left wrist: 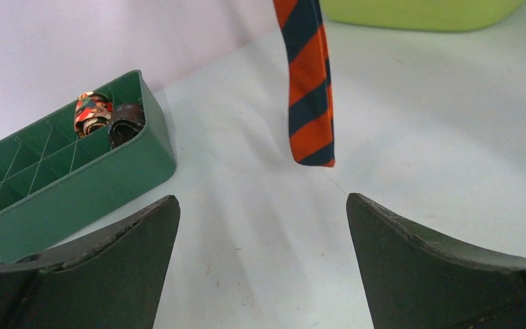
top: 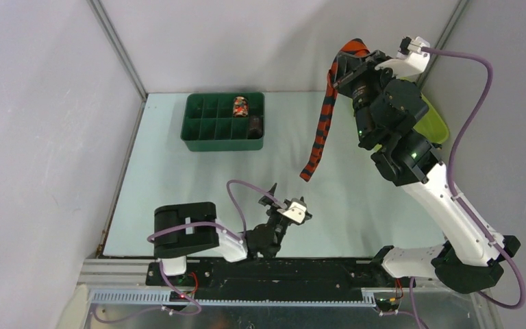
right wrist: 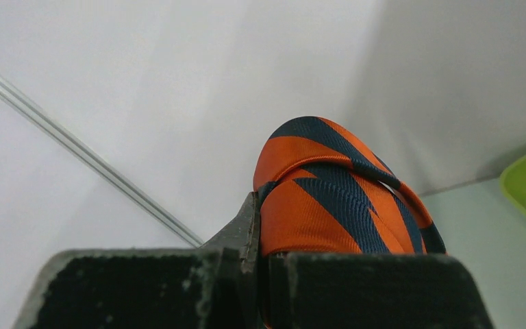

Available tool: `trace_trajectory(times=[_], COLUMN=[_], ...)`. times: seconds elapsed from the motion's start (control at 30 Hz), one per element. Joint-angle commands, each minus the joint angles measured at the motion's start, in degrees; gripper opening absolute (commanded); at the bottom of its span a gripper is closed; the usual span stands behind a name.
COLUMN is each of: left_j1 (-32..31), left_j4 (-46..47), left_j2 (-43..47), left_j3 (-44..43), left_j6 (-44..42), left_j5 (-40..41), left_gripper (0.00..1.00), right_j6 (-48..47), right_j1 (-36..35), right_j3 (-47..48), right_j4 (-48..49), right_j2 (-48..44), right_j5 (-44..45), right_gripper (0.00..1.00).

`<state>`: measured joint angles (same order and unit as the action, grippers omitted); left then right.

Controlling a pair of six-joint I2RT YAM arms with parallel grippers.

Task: Roll the ties
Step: Flatten out the tie at the center of the board.

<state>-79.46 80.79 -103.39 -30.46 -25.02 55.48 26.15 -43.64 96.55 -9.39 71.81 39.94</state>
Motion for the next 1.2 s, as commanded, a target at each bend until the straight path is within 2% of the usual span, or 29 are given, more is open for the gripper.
trace_trajectory(times=[0.0,0.27,0.57,0.8,0.97,1.17], left_j1=[-0.05,0.99,-0.33,0.18,2.76,5.42], left_j4=[7.17,7.11,7.02,7.10,7.14,7.10], left_j2=[-0.61,-3.21,-1.45,-6.00,-9.10,-9.75], left_j3=[-2.21,-6.97,-5.99,-13.00,-15.77,-15.18], left_j6=[0.06,4.79,10.01,5.77,6.30,7.62], left_j5=[4.78,2.93,-1.24,7.52,8.98,10.44], left_gripper=[1.00,1.00,1.00,1.00,1.00,1.00], right_j6=[-0.96,1.92,2.49,4.32,4.43,3.52], right_j1=[-1.79,-3.25,-3.70,-4.25,-5.00,-5.45], right_j3=[2.99,2.20,1.94,1.11,0.53,-0.79], right_j4=[2.20,3.05,3.53,3.22,2.99,3.78], right_j2=[0.15,-1.23,-1.04,-1.76,-2.60,-4.48], right_j5=[1.39,0.75,0.82,-0.44,-0.41,0.19], right_gripper=[0.00,0.00,0.00,0.00,0.00,0.00])
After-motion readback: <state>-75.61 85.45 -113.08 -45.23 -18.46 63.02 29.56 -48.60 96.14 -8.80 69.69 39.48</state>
